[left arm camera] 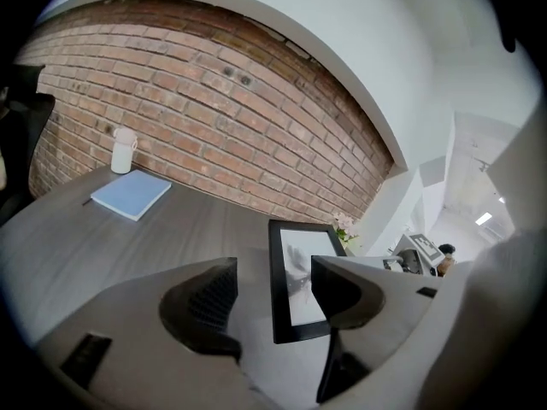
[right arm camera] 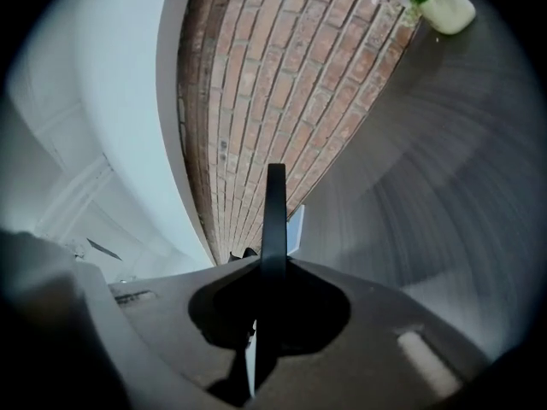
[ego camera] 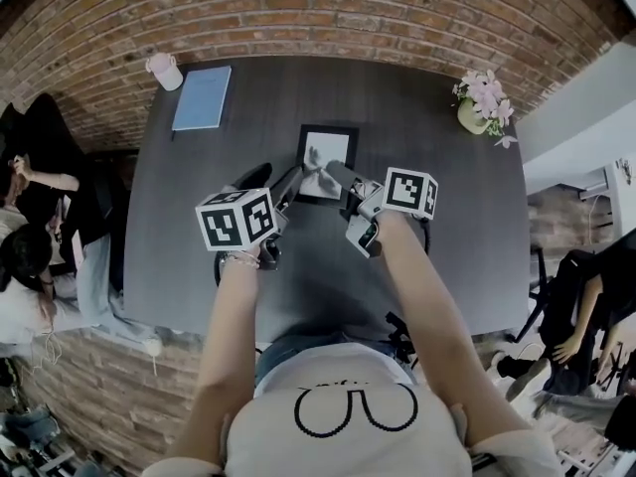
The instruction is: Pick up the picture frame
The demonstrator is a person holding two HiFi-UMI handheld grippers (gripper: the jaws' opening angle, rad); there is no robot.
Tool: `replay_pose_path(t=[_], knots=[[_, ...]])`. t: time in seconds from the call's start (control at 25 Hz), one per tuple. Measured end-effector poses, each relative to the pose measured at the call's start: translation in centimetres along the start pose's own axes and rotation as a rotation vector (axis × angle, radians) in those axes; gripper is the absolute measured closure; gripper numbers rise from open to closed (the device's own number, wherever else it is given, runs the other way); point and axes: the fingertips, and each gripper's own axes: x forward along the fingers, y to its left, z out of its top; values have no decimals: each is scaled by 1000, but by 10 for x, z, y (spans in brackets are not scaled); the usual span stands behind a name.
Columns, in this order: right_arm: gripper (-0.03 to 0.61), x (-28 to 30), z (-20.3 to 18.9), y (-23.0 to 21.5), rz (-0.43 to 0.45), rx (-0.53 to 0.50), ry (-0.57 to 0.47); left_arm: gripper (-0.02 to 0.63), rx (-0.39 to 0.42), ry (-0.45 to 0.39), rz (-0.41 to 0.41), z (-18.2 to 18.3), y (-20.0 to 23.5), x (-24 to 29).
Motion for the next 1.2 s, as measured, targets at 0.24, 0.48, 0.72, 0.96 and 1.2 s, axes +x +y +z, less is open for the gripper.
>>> replay_pose_path(t=[0.24, 0.48, 0.72, 0.96, 1.2], knots=[[560, -22, -2, 35, 66, -59, -47, 348, 65, -59, -5, 11, -19, -24], [560, -43, -1, 63, 79, -161, -104, 351, 115, -117, 5, 19, -31, -45], [560, -60, 1, 85, 34, -306, -170, 357, 195, -198, 37, 34, -39, -66], [560, -78, 6, 104, 4, -411, -259, 379, 302, -264, 54, 45, -52, -80], [560, -95, 9, 125, -3, -517, -345, 436, 353, -386, 51, 64, -63, -97]])
